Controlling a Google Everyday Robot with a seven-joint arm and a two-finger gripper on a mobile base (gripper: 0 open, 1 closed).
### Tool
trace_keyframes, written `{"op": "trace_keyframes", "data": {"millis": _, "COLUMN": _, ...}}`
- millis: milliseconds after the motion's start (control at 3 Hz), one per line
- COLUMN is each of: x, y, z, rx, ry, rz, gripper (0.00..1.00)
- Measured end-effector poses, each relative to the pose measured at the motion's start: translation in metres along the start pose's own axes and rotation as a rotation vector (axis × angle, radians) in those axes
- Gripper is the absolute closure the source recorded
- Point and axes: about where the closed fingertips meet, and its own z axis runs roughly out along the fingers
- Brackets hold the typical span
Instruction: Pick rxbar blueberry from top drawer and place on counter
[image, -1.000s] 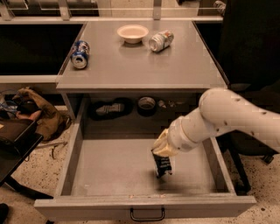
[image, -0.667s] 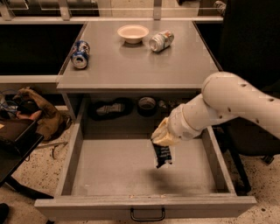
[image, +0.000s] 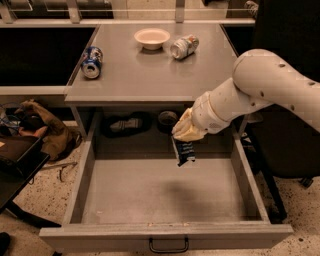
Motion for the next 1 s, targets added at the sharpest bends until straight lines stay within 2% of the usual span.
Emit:
{"op": "trace_keyframes", "data": {"millis": 333, "x": -0.016, "y": -0.015, "z": -0.016, "rx": 0.037, "ry": -0.01, "rz": -0.028, "gripper": 1.0}}
{"op": "trace_keyframes", "data": {"millis": 1000, "x": -0.057, "y": -0.081, "z": -0.048, "rx": 0.108, "ry": -0.064, "rz": -0.127, "gripper": 1.0}}
